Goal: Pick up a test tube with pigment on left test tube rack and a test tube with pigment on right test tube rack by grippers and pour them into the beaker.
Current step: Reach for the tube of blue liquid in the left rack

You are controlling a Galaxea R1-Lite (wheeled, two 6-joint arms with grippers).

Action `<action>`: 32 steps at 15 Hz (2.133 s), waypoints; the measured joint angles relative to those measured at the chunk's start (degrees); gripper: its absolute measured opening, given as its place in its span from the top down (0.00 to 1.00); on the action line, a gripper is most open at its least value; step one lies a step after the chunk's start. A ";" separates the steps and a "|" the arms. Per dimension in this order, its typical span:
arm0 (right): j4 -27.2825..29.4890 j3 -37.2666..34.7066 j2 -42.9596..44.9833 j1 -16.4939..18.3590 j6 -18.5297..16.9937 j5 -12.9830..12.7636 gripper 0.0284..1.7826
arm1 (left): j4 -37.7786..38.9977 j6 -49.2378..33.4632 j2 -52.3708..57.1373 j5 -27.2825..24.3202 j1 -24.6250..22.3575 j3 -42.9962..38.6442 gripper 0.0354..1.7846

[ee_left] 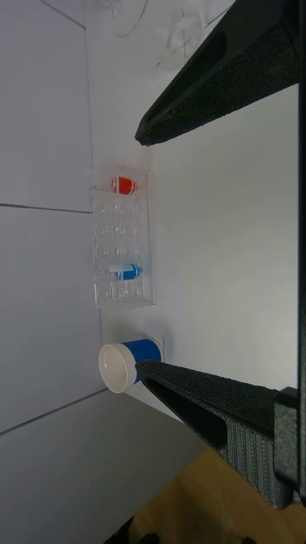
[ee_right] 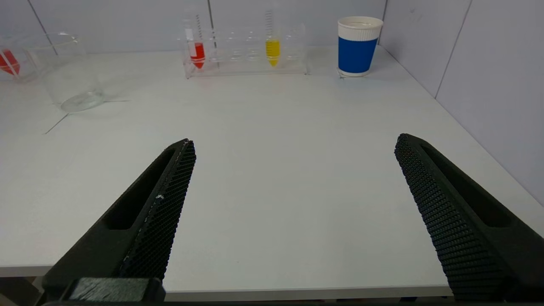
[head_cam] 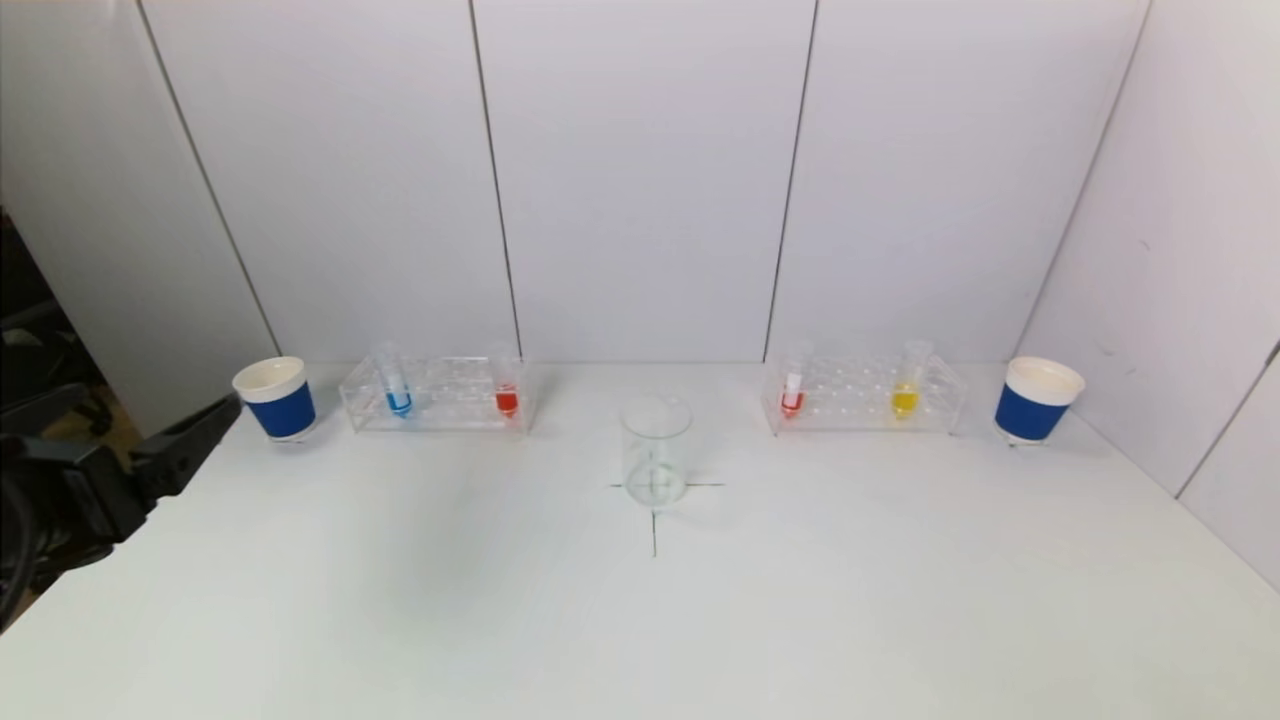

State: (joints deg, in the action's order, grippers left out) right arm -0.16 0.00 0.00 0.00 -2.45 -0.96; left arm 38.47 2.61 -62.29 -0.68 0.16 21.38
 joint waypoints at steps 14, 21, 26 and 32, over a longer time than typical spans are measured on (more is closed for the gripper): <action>0.00 0.00 0.00 0.00 0.02 0.02 0.04 | 48.63 -0.55 -57.08 -4.46 -2.13 11.03 0.01; 0.00 0.00 0.00 0.00 0.02 0.04 0.04 | 48.70 -0.57 -63.42 -6.07 -3.29 16.02 0.01; 0.00 0.00 0.00 0.00 0.02 0.00 0.04 | 48.70 -0.33 -66.32 -8.96 -4.79 19.91 0.01; 0.00 0.00 0.00 0.00 0.00 0.02 0.04 | 48.68 -0.35 -68.30 -10.58 -5.64 22.58 0.01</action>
State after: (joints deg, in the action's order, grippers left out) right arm -0.16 0.00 0.00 0.00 -2.45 -0.94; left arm 87.15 2.26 -130.60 -11.26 -5.49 43.96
